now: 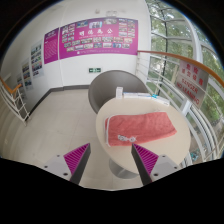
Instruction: Fold towel
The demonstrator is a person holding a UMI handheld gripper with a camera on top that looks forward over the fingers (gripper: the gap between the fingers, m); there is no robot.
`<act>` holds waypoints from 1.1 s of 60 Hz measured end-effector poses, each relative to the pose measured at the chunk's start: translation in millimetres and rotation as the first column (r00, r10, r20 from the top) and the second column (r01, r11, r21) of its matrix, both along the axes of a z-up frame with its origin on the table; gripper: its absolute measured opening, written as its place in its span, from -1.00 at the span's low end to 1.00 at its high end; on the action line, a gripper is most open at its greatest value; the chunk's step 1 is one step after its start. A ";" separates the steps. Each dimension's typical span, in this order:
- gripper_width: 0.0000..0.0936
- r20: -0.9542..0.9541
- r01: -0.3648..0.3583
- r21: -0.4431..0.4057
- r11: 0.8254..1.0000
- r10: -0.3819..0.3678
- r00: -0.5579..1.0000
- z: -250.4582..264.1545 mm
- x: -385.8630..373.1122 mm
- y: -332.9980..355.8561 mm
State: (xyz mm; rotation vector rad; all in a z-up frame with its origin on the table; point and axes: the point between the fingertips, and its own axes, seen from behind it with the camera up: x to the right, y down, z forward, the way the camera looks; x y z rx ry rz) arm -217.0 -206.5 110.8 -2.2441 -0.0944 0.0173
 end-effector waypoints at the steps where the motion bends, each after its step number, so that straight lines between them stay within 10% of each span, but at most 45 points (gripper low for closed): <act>1: 0.83 0.004 -0.002 0.004 1.000 0.002 1.000 -5.0 -2.8 11.1; 23: 0.69 0.072 0.008 -0.076 0.997 -0.003 0.997 -114.2 -21.6 153.6; 41: -0.77 0.174 -0.090 -0.035 0.995 0.095 0.980 -121.1 -14.1 164.5; 66: -0.89 -0.251 -0.204 -0.010 0.979 0.195 0.948 -28.0 -95.2 153.4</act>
